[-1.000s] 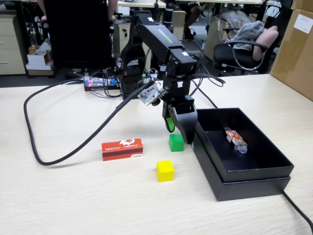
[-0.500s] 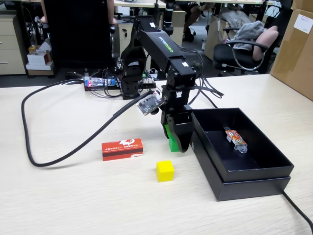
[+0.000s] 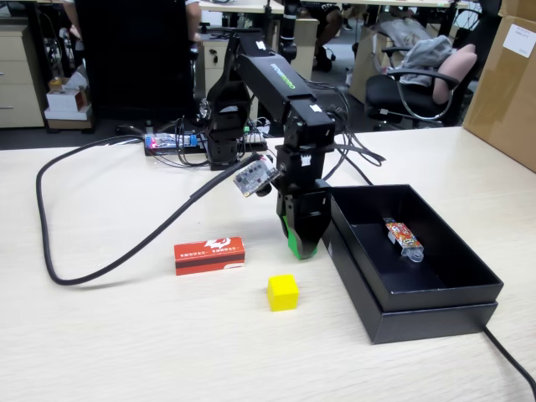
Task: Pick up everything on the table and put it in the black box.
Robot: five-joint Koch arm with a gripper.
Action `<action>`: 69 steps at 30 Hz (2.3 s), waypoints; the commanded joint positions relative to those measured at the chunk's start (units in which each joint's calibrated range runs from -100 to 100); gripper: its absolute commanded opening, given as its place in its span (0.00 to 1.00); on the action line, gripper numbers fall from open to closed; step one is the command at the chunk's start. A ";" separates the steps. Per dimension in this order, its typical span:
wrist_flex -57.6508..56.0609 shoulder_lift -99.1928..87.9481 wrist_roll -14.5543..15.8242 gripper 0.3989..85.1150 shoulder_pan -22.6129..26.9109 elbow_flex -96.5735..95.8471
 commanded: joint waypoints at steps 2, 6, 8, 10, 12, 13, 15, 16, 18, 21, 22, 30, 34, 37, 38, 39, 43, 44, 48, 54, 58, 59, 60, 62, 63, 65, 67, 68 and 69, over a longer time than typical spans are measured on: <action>-0.22 -13.71 -0.49 0.02 -0.59 2.36; -0.22 -25.53 -1.07 0.02 -0.93 -0.27; -0.22 -29.77 -1.07 0.02 -1.32 -0.36; -0.22 -34.59 -1.07 0.02 -1.37 -0.54; -0.22 -40.67 -1.07 0.02 -0.83 -0.54; -0.22 -43.31 -1.07 0.02 -0.24 -0.63; -0.22 -47.44 -1.03 0.02 1.03 -0.72; -0.22 -49.16 -1.03 0.02 1.81 -0.72; -0.22 -51.12 -1.07 0.02 3.32 -0.63; -0.13 -48.02 -0.88 0.02 6.06 0.82; 0.04 -46.07 -0.88 0.02 6.59 1.54; 0.04 -22.54 -0.39 0.02 7.47 14.15; 0.04 -16.92 -0.10 0.02 7.91 16.59; 0.04 -13.36 0.15 0.02 8.45 17.05; 0.04 -12.33 0.29 0.02 8.69 17.05; 0.04 -11.53 0.49 0.03 9.04 16.78; 0.04 -9.46 0.39 0.03 8.89 14.24; 0.04 -9.12 0.34 0.03 8.64 13.96; 0.04 -7.40 0.05 0.14 7.96 13.15; 0.04 -7.40 -0.44 0.23 7.33 11.24; 0.04 -7.51 -0.68 0.31 7.13 10.70; 0.04 -7.74 -0.68 0.31 7.13 10.52; 0.04 -8.09 -0.63 0.31 7.13 10.34; 0.04 -8.89 -0.68 0.31 7.13 10.25; 0.04 -9.35 -0.63 0.31 7.18 10.25; 0.04 -11.07 -0.63 0.31 7.23 10.34; -0.04 -15.43 -0.63 0.38 7.28 10.43; -0.22 -19.10 -0.63 0.40 7.28 10.70; -0.22 -21.63 -0.63 0.41 7.33 10.70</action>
